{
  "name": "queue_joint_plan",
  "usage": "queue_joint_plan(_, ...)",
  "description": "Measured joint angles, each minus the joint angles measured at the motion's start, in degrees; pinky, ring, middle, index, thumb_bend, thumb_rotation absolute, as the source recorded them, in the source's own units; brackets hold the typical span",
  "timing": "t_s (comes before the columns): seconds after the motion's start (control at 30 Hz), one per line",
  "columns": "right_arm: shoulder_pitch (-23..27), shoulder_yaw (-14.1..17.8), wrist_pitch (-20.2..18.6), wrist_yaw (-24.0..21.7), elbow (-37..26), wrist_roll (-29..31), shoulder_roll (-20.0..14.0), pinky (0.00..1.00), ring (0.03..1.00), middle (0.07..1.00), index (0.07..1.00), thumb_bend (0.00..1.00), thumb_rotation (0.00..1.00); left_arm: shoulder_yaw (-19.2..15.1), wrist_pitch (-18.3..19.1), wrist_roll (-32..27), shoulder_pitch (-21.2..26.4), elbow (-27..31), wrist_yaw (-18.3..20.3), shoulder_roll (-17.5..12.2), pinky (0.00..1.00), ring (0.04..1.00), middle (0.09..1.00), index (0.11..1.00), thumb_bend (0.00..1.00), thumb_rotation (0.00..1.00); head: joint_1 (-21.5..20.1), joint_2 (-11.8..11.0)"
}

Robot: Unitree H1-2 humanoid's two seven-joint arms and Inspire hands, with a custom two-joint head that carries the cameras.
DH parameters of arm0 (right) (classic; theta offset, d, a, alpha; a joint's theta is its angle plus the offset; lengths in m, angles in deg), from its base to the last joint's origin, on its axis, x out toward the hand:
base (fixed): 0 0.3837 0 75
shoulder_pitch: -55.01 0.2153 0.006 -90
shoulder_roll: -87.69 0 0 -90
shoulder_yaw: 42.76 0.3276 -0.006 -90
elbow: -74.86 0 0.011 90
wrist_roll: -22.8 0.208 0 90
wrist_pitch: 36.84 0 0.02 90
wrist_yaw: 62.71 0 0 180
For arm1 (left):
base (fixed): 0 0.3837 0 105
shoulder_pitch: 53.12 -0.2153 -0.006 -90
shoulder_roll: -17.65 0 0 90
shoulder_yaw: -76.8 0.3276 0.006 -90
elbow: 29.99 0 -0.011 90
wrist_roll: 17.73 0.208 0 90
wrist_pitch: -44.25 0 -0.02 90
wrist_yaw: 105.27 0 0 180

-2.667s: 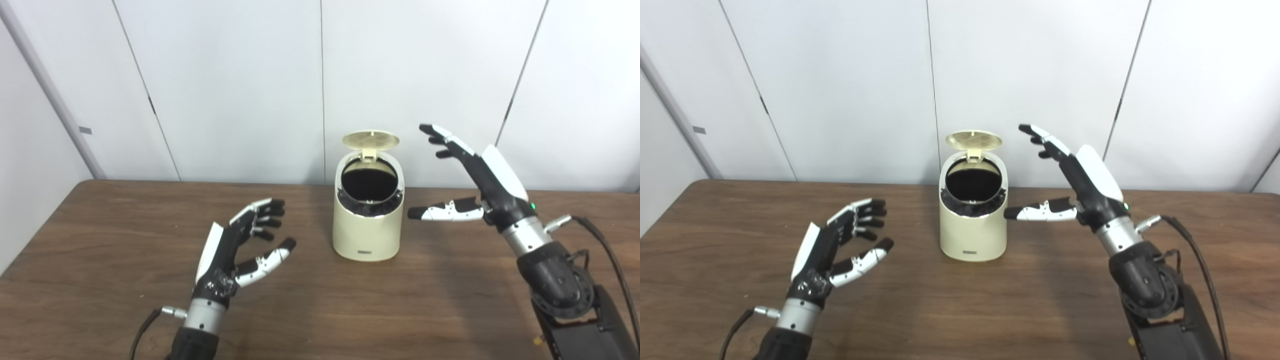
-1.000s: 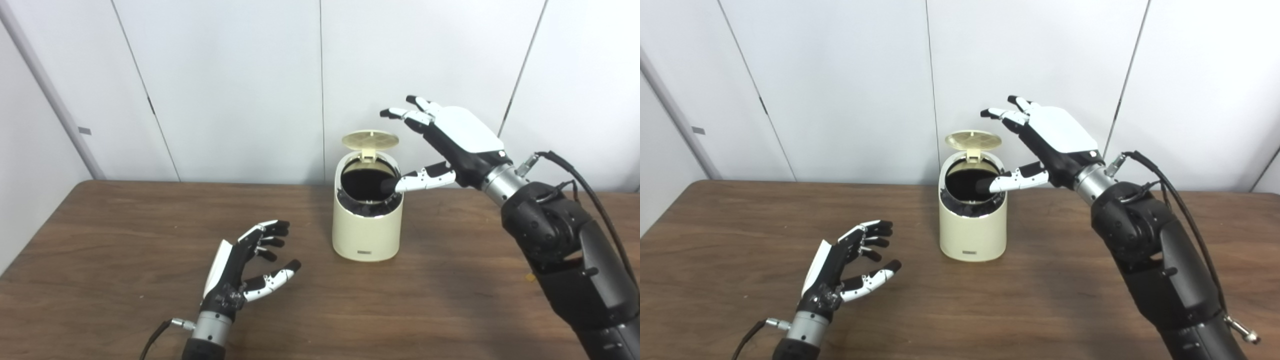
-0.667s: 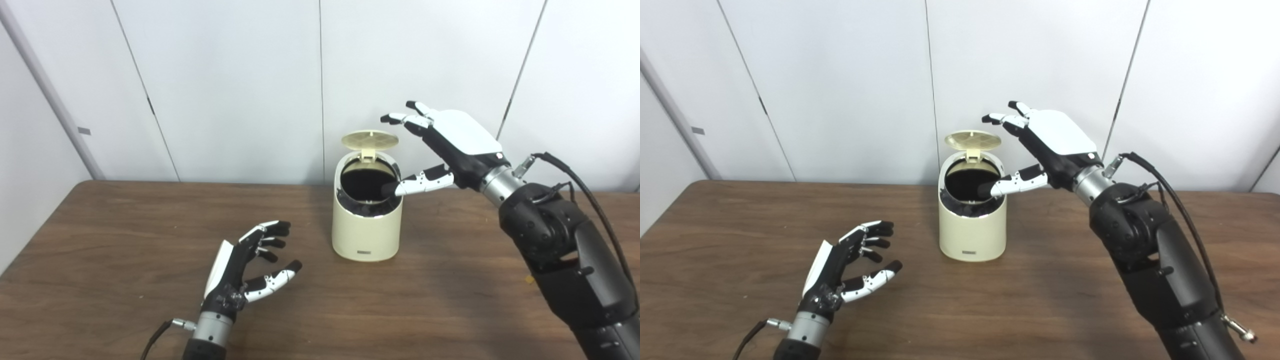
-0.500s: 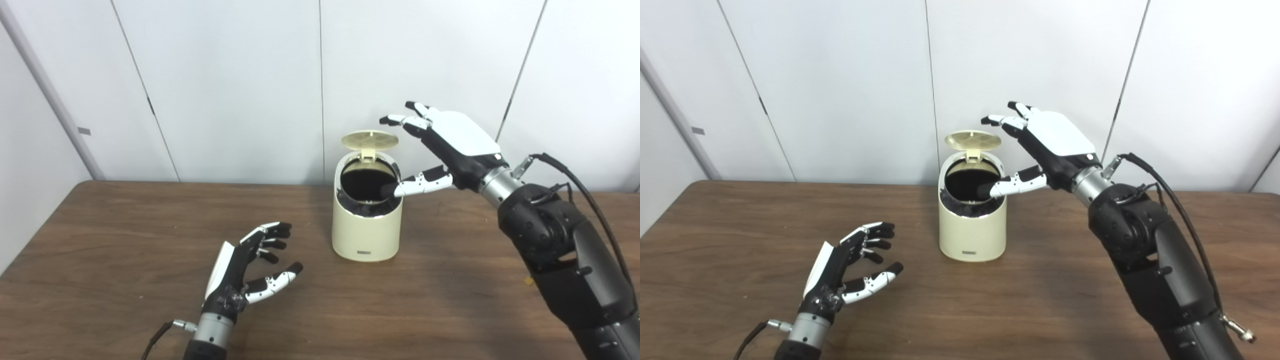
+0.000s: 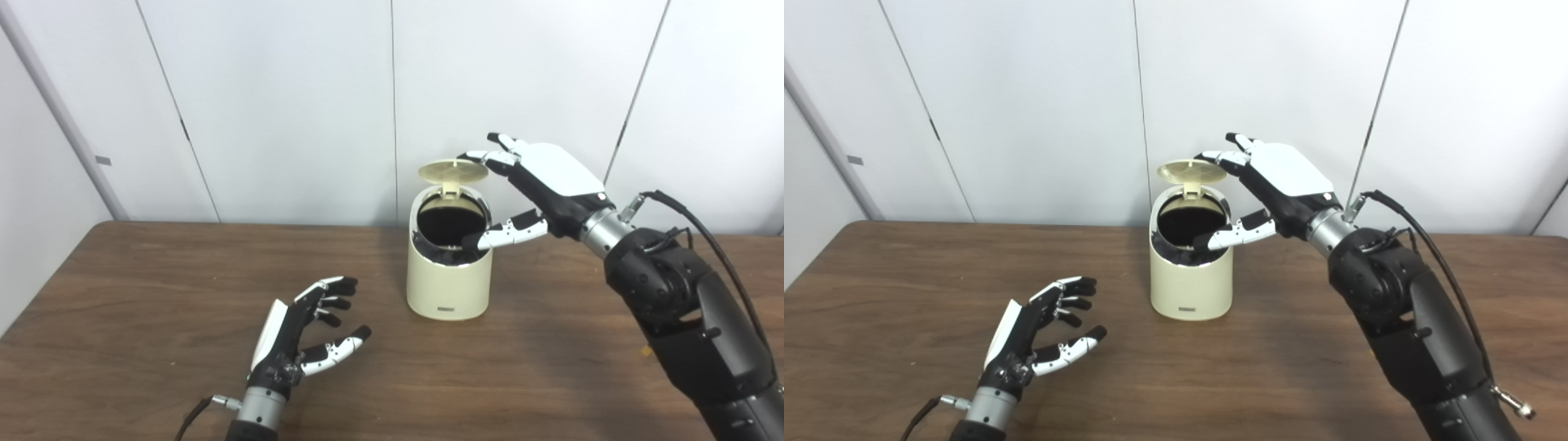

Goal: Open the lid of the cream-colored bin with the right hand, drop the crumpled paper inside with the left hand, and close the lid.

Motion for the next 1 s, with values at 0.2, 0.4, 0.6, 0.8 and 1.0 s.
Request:
queue_joint_plan(0.2, 0.0, -0.2, 1.8, 0.0, 0.0, 0.6, 0.0, 0.85, 0.969, 0.836, 0.827, 0.75, 0.58, 0.0, 0.0, 0.0, 0.0, 0.0, 0.0, 0.0, 0.56, 0.686, 0.75, 0.762, 0.63, 0.13, 0.2, 0.2)
queue_joint_plan(0.4, -0.1, -0.4, 2.9, 0.0, -0.1, 0.5, -0.1, 0.9, 0.963, 0.827, 0.825, 0.75, 0.57, 0.0, 0.1, 0.0, 0.0, 0.0, 0.0, 0.0, 0.58, 0.695, 0.753, 0.765, 0.62, 0.14, 0.2, 0.4)
queue_joint_plan(0.6, -0.1, -0.8, 4.7, 0.0, -0.5, 0.0, -0.3, 0.9, 0.947, 0.811, 0.808, 0.75, 0.62, 0.0, 0.1, 0.0, 0.1, 0.1, 0.0, 0.0, 0.58, 0.695, 0.754, 0.766, 0.62, 0.16, 0.2, 0.4)
queue_joint_plan(0.8, -0.7, -1.0, 5.0, -0.7, -2.0, -0.5, -0.6, 0.96, 0.953, 0.801, 0.8, 0.74, 0.63, 0.0, 0.1, 0.3, 0.1, 0.1, 0.0, 0.0, 0.58, 0.696, 0.754, 0.765, 0.62, 0.15, 0.3, 1.0)
queue_joint_plan(1.0, -2.0, -0.9, 6.0, -1.0, -2.1, 0.2, -0.9, 1.0, 0.966, 0.8, 0.798, 0.73, 0.63, -0.1, 0.2, 0.2, 0.1, 0.2, 0.0, 0.0, 0.57, 0.69, 0.751, 0.761, 0.62, 0.13, 0.4, 1.1)
